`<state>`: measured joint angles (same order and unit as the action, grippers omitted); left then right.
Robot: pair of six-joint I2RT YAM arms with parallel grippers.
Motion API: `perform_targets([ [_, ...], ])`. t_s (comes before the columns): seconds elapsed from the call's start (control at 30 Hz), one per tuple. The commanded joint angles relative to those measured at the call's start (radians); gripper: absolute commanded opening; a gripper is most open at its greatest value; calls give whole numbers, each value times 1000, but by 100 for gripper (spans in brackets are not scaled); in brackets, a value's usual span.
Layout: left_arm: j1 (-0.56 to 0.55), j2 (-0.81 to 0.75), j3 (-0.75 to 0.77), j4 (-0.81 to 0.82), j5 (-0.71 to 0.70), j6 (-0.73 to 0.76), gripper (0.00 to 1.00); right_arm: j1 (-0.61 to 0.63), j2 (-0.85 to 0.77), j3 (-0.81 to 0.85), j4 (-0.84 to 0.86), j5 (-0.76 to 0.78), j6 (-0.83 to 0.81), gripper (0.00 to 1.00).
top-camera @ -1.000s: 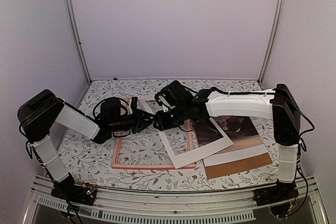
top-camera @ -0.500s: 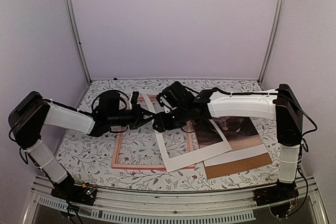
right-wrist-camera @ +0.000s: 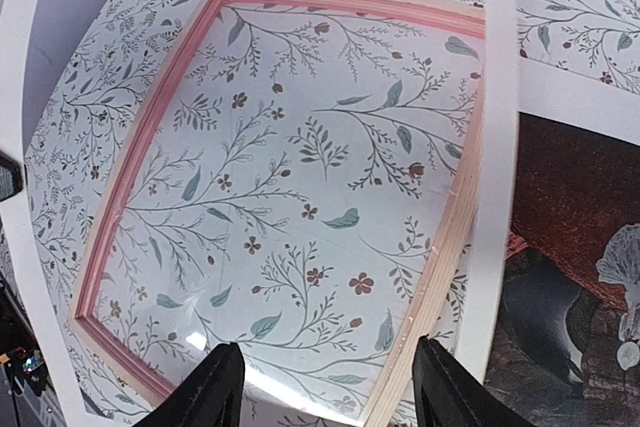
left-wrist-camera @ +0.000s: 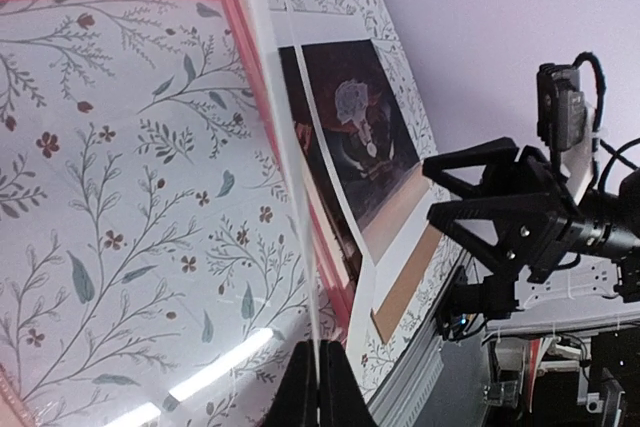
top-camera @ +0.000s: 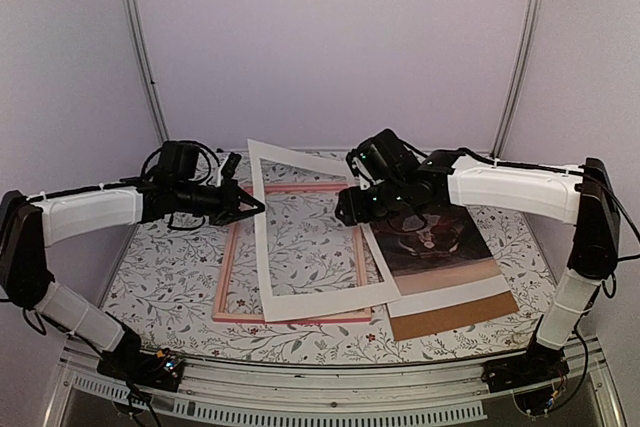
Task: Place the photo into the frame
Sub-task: Place the mat board on the glass panel.
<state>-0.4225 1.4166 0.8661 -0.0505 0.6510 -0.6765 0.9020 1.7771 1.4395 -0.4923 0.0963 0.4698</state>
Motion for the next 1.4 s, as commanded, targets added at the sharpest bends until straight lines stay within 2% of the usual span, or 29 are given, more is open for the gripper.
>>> perform_targets([
  [0.0, 65, 32, 53, -245, 96, 162, 0, -4, -36, -31, -22, 34, -17, 61],
  [0.13, 105, 87, 116, -378, 90, 259, 0, -8, -26, -37, -22, 36, -20, 61],
  [0.67, 203, 316, 316, -604, 6, 459, 0, -37, -25, -62, -20, 64, -45, 62],
  [1.1, 249, 456, 451, -693, -52, 532, 0, -49, -28, -101, -8, 81, -41, 62],
  [1.37, 249, 496, 485, -685, -50, 524, 0, -55, -27, -103, -9, 82, -36, 62],
])
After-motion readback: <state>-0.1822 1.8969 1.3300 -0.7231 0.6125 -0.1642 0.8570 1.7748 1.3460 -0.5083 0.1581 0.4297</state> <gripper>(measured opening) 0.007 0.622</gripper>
